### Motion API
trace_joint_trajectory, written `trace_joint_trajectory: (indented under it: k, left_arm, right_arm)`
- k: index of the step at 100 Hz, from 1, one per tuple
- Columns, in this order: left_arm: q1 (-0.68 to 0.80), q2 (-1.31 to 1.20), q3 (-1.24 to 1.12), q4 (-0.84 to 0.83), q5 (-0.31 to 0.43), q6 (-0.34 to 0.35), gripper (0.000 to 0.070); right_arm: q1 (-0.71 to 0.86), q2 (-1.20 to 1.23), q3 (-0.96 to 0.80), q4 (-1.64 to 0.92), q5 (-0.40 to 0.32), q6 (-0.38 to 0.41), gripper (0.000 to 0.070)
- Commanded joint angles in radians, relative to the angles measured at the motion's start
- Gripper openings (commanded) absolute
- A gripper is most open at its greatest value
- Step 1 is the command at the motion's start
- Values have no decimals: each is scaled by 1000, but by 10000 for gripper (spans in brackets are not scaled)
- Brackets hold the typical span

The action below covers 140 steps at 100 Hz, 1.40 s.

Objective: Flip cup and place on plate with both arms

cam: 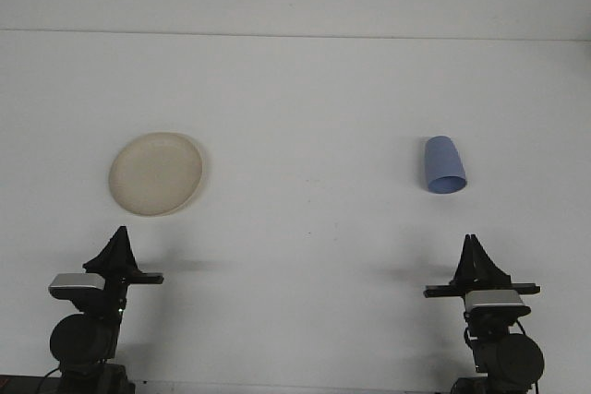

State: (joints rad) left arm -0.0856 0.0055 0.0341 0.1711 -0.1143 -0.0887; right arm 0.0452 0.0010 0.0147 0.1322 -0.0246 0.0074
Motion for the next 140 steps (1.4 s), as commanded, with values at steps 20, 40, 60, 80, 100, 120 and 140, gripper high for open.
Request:
trace_joint_trajectory:
  k: [20,40,60,80,100,120,140]
  left_arm:
    - [0,-2,-19,10,-5,0,11]
    - [0,-2,-19,10,-5,0,11]
    - [0,-2,-19,10,-5,0,11]
    - [0,-2,-19,10,-5,0,11]
    - [0,-2,-19,10,-5,0,11]
    - [0,-2,-19,10,-5,0,11]
    - [0,-2,-19,10,-5,0,11]
  right_arm:
    - [0,0,-2,26,0,3,44]
    - [0,0,40,8,-1,3,44]
    - [0,10,174,-126,0,3,44]
    - [0,111,375,-311,4,-5,44]
    - [0,291,603,-514,7,-12,44]
    - [0,494,821,-763,5,-11,44]
    - [0,659,935,-930,2,-11,44]
